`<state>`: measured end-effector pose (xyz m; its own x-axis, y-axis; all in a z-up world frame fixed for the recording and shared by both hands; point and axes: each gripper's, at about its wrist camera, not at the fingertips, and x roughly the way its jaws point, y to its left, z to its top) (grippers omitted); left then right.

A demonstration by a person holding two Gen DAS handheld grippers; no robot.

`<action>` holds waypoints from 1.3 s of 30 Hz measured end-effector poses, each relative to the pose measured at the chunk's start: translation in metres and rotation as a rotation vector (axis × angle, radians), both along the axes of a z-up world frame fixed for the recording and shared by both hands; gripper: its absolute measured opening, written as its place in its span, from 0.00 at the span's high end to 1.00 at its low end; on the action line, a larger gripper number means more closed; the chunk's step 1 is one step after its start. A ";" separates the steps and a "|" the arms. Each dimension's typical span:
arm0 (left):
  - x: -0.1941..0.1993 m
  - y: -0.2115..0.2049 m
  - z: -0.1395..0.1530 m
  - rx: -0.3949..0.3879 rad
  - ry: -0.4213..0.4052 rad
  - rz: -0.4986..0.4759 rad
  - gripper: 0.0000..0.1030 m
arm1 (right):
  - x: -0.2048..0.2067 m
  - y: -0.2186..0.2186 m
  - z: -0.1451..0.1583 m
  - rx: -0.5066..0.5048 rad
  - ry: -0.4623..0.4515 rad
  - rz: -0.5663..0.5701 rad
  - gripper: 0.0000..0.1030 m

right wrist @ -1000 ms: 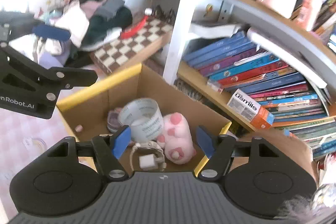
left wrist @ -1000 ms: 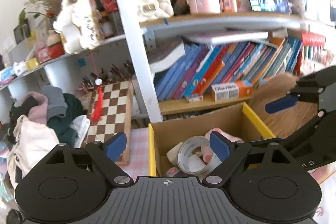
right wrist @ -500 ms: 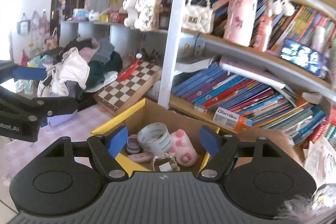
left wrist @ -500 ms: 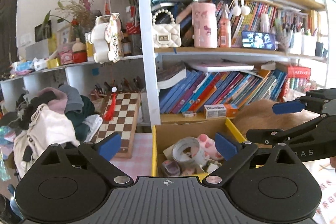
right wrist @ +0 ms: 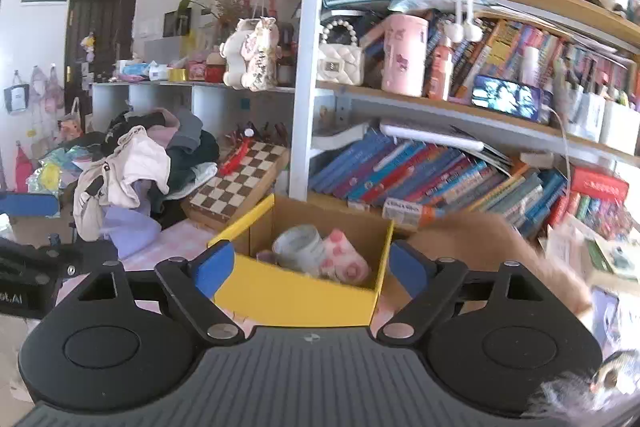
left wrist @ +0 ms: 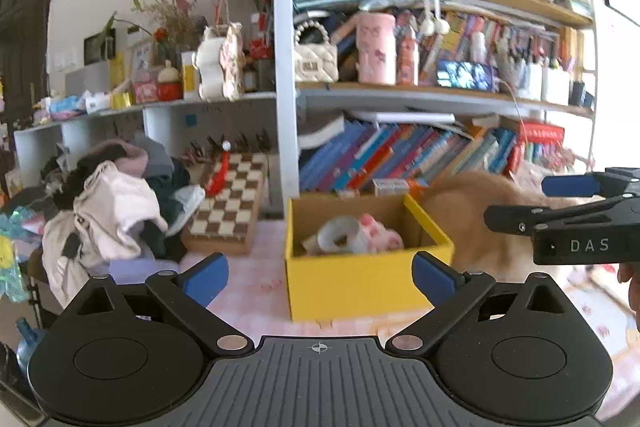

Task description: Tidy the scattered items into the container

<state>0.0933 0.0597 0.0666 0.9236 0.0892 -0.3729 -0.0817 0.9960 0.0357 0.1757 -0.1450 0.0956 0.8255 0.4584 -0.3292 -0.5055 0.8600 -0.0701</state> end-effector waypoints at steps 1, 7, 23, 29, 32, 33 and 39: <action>-0.004 -0.002 -0.003 0.006 0.010 -0.005 0.03 | -0.006 -0.001 -0.004 -0.005 -0.001 -0.009 0.17; -0.026 -0.011 -0.022 -0.005 0.043 -0.011 0.03 | -0.040 -0.006 -0.032 -0.025 0.056 -0.069 0.16; -0.058 -0.032 -0.072 0.013 0.133 0.035 0.03 | -0.093 -0.012 -0.102 -0.049 0.232 -0.221 0.06; -0.058 -0.030 -0.082 -0.004 0.175 0.058 0.03 | -0.094 -0.012 -0.108 -0.061 0.263 -0.243 0.03; -0.057 -0.029 -0.087 -0.028 0.212 0.062 0.03 | -0.097 -0.010 -0.110 -0.077 0.257 -0.228 0.03; -0.057 -0.029 -0.088 -0.030 0.220 0.061 0.03 | -0.097 -0.009 -0.110 -0.082 0.255 -0.224 0.03; -0.058 -0.033 -0.087 -0.006 0.219 0.064 0.00 | -0.095 -0.006 -0.108 -0.092 0.247 -0.207 0.00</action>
<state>0.0354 0.0270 -0.0202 0.8133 0.1421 -0.5642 -0.1359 0.9893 0.0533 0.0809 -0.1510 -0.0127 0.7882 0.2482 -0.5632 -0.3321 0.9419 -0.0497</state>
